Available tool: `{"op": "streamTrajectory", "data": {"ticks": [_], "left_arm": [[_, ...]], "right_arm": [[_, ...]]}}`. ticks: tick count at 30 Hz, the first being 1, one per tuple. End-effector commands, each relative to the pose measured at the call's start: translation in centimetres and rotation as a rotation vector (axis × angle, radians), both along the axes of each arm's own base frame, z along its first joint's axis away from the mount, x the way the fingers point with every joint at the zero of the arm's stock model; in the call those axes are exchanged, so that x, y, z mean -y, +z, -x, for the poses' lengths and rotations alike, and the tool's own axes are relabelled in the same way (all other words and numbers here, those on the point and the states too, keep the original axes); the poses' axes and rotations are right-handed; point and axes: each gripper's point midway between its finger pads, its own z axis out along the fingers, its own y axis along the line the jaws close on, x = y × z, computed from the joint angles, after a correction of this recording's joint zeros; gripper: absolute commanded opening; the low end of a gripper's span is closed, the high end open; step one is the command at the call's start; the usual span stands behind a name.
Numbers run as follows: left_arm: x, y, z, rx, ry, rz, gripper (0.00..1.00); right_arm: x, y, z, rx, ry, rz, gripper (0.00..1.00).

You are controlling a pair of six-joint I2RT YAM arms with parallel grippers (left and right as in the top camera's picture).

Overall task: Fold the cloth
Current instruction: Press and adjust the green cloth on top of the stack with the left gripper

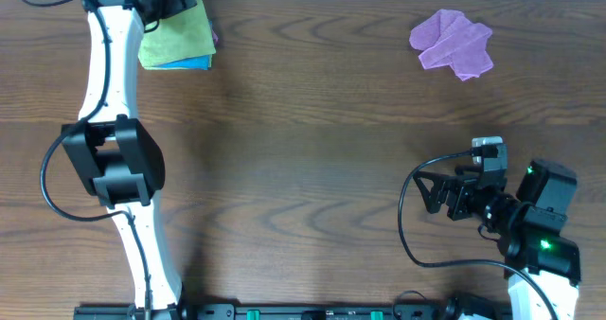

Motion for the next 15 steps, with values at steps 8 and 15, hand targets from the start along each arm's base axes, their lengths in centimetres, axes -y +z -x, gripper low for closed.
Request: {"op": "streamTrajectory", "data": {"ticks": [8, 15], "left_arm": [[3.0, 7.5, 1.6, 0.112, -0.08, 0.021, 0.95], [4.0, 8.2, 6.7, -0.024, -0.133, 0.005, 0.95]], "right_arm": [[-0.1, -0.1, 0.1, -0.009, -0.005, -0.017, 0.99], [-0.1, -0.1, 0.1, -0.009, -0.005, -0.017, 0.99]]}}
